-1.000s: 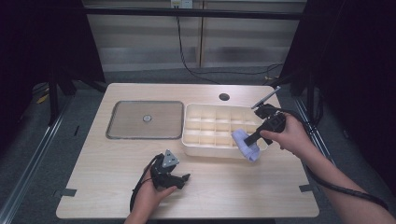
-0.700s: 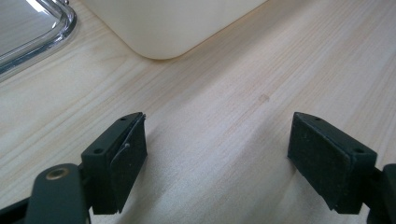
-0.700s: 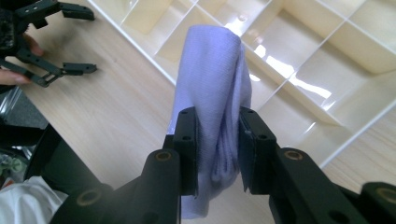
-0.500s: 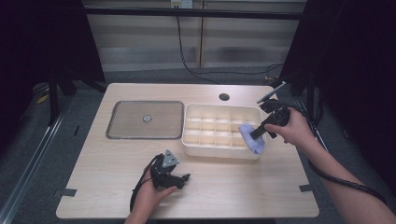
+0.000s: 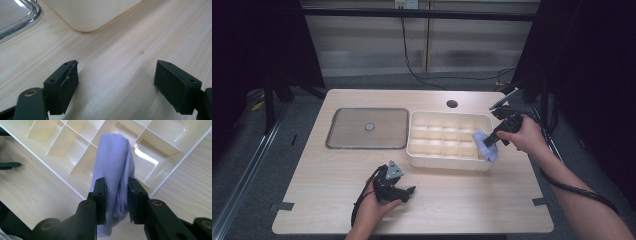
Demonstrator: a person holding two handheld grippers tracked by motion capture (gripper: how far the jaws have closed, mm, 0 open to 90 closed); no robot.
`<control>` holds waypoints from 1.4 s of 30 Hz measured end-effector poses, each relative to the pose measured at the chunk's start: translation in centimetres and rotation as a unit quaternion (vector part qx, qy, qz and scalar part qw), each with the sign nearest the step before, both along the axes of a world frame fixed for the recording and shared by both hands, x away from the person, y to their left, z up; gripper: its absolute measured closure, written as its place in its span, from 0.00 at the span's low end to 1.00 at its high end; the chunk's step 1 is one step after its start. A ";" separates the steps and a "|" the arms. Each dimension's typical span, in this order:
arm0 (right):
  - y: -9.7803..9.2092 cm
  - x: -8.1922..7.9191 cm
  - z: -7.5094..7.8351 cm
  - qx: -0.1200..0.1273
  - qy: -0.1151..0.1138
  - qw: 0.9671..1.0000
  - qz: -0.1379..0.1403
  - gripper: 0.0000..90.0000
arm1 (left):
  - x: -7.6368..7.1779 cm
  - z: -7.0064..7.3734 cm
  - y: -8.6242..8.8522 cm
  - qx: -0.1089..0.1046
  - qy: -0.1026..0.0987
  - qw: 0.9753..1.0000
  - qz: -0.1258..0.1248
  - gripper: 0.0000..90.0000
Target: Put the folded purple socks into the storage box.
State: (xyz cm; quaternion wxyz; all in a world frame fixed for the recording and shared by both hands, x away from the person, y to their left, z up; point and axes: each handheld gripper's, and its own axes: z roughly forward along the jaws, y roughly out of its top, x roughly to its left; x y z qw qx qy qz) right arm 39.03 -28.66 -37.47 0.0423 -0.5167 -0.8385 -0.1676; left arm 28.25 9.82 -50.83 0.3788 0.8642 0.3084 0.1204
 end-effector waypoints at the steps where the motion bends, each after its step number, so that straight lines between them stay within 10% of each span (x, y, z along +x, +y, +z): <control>1: -0.1 0.1 -0.2 -0.005 0.004 1.000 0.000 0.79 | 0.0 0.0 0.0 0.000 0.000 1.000 0.000 0.21; 42: 0.6 -0.1 -4.1 -0.050 0.023 0.998 0.014 0.80 | 0.0 0.0 0.0 0.004 0.000 1.000 -0.003 0.21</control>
